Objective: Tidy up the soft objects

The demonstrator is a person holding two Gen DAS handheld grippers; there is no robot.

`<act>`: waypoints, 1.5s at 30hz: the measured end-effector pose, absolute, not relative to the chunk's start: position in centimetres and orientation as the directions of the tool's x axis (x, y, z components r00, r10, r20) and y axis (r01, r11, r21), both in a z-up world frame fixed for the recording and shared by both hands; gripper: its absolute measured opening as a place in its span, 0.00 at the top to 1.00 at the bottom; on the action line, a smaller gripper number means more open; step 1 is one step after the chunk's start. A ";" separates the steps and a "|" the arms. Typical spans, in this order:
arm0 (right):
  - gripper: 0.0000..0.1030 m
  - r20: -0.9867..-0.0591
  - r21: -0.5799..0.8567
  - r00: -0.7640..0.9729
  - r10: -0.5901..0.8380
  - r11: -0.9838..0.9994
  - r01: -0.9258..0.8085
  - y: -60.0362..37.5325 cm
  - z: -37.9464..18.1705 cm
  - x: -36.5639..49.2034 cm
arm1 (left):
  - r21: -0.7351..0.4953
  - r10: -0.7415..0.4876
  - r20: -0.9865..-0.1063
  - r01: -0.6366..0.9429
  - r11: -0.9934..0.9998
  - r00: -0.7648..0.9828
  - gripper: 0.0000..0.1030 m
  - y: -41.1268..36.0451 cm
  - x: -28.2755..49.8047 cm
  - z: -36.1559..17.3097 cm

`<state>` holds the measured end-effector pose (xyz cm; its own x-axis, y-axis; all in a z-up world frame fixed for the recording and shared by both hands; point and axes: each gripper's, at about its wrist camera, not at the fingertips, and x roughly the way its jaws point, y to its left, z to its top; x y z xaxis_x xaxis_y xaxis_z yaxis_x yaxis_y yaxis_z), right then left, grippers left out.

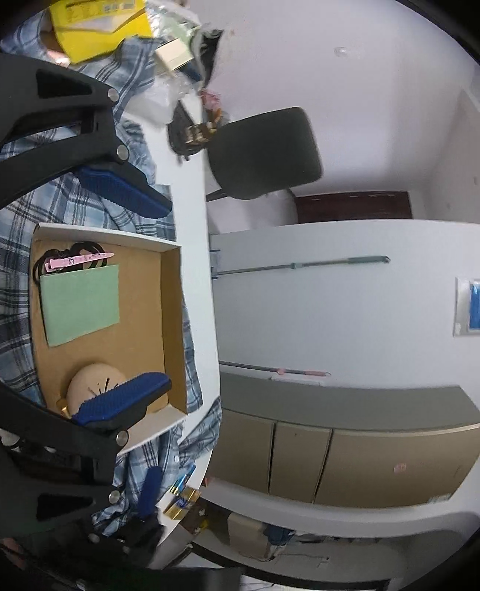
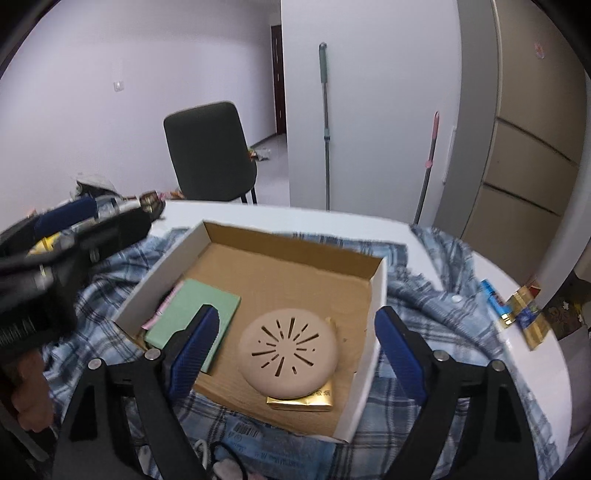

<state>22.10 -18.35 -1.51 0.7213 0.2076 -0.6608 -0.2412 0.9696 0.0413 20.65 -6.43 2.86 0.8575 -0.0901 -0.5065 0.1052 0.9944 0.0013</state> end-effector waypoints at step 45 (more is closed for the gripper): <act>0.18 -0.750 0.094 0.571 0.335 0.907 -0.410 -19.4 -7.7 12.7 | -0.071 -0.193 -0.335 0.179 0.981 0.922 0.00 -4.2 4.8 1.4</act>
<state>12.72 -19.40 -7.67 0.5707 0.3349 -0.7498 -0.4096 0.9075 0.0935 4.82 -4.22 1.43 0.9224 -0.1927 -0.3348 0.1792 0.9813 -0.0708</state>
